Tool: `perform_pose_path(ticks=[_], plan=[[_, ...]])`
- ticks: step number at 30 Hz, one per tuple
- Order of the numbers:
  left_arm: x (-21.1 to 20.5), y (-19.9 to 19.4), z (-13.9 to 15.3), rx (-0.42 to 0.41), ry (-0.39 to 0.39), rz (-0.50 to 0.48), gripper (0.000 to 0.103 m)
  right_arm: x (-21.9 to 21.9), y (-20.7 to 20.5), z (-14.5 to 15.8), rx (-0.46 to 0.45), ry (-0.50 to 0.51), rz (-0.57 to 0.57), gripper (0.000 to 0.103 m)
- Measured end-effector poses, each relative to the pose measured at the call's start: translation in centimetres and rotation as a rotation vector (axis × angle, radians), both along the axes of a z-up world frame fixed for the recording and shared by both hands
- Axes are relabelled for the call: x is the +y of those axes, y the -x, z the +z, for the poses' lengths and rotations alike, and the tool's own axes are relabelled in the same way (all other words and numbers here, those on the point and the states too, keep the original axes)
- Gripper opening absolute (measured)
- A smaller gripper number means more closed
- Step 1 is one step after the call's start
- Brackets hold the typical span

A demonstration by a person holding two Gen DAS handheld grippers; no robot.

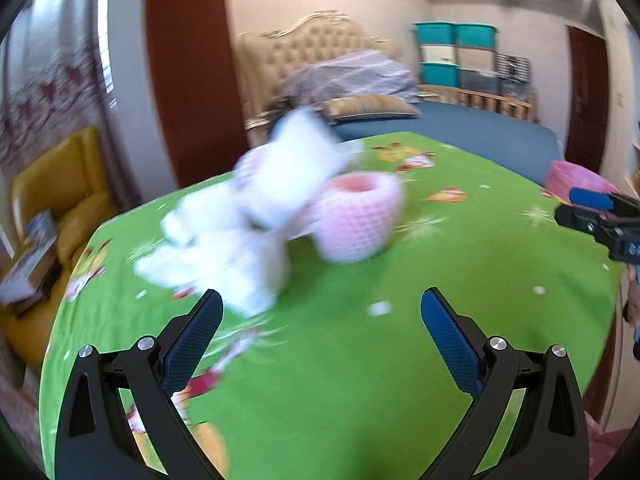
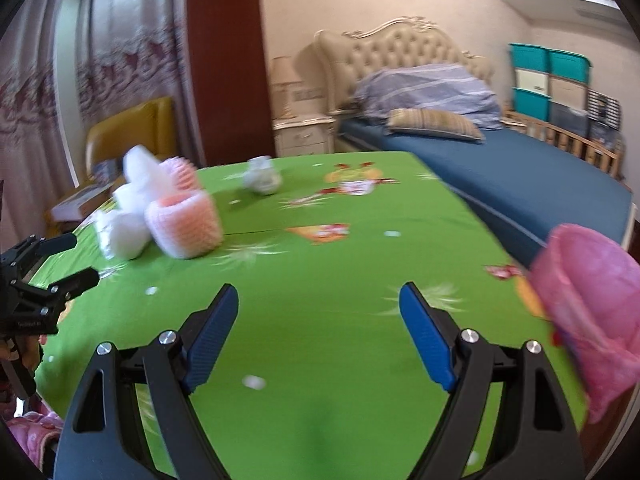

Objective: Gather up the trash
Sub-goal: 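Grasp the white plastic bag with the left tool while the right tool grasps a white foam strip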

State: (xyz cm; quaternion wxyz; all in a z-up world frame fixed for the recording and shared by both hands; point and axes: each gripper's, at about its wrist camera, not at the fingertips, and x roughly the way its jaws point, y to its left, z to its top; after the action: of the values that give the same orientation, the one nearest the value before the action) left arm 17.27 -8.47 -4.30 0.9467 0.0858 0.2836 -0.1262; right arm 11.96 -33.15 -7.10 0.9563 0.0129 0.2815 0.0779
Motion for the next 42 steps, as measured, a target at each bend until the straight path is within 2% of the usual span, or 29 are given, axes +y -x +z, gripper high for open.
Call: perform_pose_path(ticks=[6, 9, 12, 16, 28, 29, 32, 36, 42], plan=[[5.2, -0.8, -0.2, 0.032, 0.066, 0.137, 0.094, 6.0, -3.1, 0.3, 0.017, 0.054, 0.111, 0.08], [6.8, -0.6, -0.2, 0.015, 0.055, 0.171, 0.094, 8.0, -4.9, 0.8, 0.024, 0.052, 0.144, 0.08], [8.0, -0.3, -0.4, 0.01, 0.046, 0.189, 0.094, 9.5, -6.5, 1.3, 0.027, 0.028, 0.167, 0.08], [10.1, -0.4, -0.4, 0.035, 0.102, 0.218, 0.094, 11.8, -8.6, 1.9, 0.029, 0.007, 0.199, 0.08], [11.8, 0.5, -1.1, 0.069, 0.103, 0.243, 0.094, 18.5, -13.3, 3.3, -0.011, 0.054, 0.268, 0.08], [11.8, 0.5, -1.1, 0.075, 0.103, 0.243, 0.094, 18.6, -13.5, 3.3, -0.012, 0.056, 0.272, 0.078], [11.4, 0.0, -1.2, 0.093, 0.098, 0.235, 0.094, 18.9, -13.2, 3.2, -0.026, 0.098, 0.266, 0.038], [10.5, -1.1, -1.3, 0.119, 0.098, 0.224, 0.094, 18.1, -10.9, 4.0, -0.103, 0.113, 0.277, 0.037], [8.2, -3.7, -1.2, 0.155, 0.134, 0.182, 0.094, 14.1, -7.1, 6.0, -0.209, 0.069, 0.216, 0.037]])
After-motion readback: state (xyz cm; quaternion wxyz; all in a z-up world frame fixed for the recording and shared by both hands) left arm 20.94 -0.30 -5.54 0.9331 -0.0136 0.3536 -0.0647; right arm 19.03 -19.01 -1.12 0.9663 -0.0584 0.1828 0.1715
